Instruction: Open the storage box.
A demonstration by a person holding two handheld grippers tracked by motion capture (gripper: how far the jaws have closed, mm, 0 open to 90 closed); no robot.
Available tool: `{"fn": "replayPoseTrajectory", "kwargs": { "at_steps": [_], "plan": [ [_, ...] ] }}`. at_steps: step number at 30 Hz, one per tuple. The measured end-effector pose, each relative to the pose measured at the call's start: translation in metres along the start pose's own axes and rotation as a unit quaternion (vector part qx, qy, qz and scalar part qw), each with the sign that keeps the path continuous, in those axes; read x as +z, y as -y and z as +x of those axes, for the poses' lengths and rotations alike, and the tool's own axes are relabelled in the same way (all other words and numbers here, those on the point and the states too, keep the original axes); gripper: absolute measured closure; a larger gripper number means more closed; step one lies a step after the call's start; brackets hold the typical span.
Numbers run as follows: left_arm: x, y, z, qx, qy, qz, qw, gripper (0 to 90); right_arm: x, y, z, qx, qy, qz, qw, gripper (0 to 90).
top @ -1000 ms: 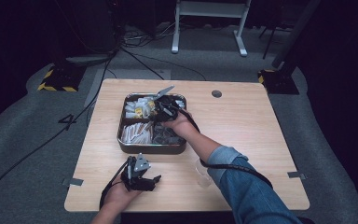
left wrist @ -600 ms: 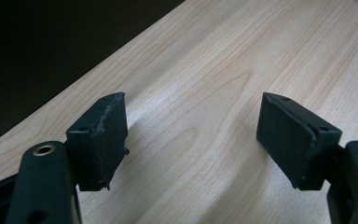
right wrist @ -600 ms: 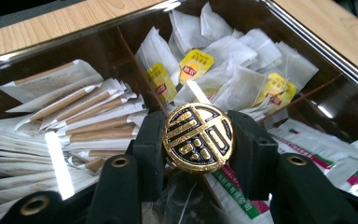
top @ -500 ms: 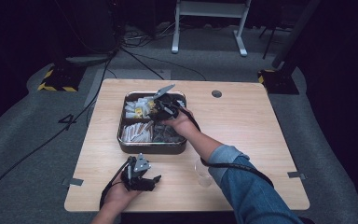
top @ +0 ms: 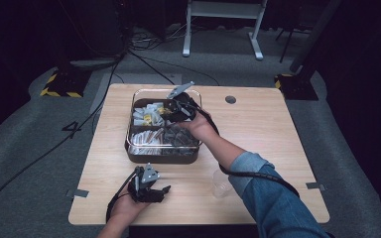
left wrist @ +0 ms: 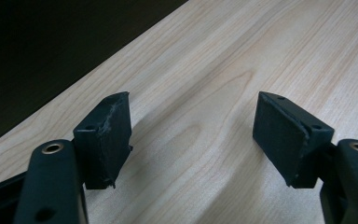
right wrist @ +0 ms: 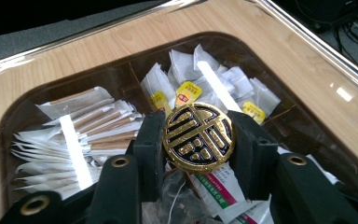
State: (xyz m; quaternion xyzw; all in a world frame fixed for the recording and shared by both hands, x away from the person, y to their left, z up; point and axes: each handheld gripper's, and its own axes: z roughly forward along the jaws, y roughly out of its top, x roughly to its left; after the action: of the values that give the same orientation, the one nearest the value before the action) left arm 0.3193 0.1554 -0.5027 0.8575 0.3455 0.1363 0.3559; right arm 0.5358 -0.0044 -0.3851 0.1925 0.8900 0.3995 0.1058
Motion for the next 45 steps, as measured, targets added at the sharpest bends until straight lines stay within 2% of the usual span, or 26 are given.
{"fn": "replayPoseTrajectory", "kwargs": {
  "at_steps": [3, 9, 13, 20, 22, 26, 31, 38, 40, 45],
  "plan": [
    [0.0, 0.0, 0.0, -0.006, 0.003, 0.001, 1.0, 26.6, -0.007, -0.002, -0.001, -0.002, 0.0, -0.004, 1.0, 59.0],
    [-0.001, 0.001, 0.0, -0.011, -0.005, 0.003, 0.9999, 23.8, -0.026, 0.0, -0.003, -0.006, 0.003, -0.012, 0.9999, 59.0],
    [0.0, 0.001, 0.0, -0.018, -0.009, 0.005, 0.9998, 20.2, -0.04, 0.003, -0.006, -0.003, 0.006, -0.017, 0.9998, 59.0],
    [0.0, 0.001, 0.0, -0.019, -0.009, 0.006, 0.9998, 20.0, -0.066, 0.014, -0.014, -0.002, 0.015, -0.021, 0.9997, 59.0],
    [-0.001, 0.001, 0.0, -0.019, -0.009, 0.006, 0.9998, 20.0, -0.077, 0.019, -0.017, 0.001, 0.019, -0.023, 0.9996, 59.0],
    [-0.003, 0.001, 0.0, -0.023, -0.014, 0.018, 0.9995, 20.0, -0.096, 0.031, -0.023, 0.001, 0.029, -0.024, 0.9993, 59.0],
    [-0.005, -0.002, 0.0, -0.024, -0.015, 0.037, 0.9989, 20.3, -0.119, 0.047, -0.034, 0.013, 0.041, -0.024, 0.9988, 58.9],
    [-0.005, 0.001, 0.002, -0.018, -0.009, 0.028, 0.9994, 20.2, -0.15, 0.074, -0.054, 0.028, 0.066, -0.013, 0.9973, 58.9],
    [-0.006, 0.002, 0.003, -0.013, -0.007, 0.025, 0.9996, 20.1, -0.157, 0.08, -0.058, 0.03, 0.071, -0.01, 0.997, 58.9],
    [-0.006, 0.005, 0.003, -0.015, -0.009, 0.012, 0.9998, 19.9, -0.171, 0.095, -0.067, 0.035, 0.077, -0.005, 0.9964, 58.9]
  ]
}}
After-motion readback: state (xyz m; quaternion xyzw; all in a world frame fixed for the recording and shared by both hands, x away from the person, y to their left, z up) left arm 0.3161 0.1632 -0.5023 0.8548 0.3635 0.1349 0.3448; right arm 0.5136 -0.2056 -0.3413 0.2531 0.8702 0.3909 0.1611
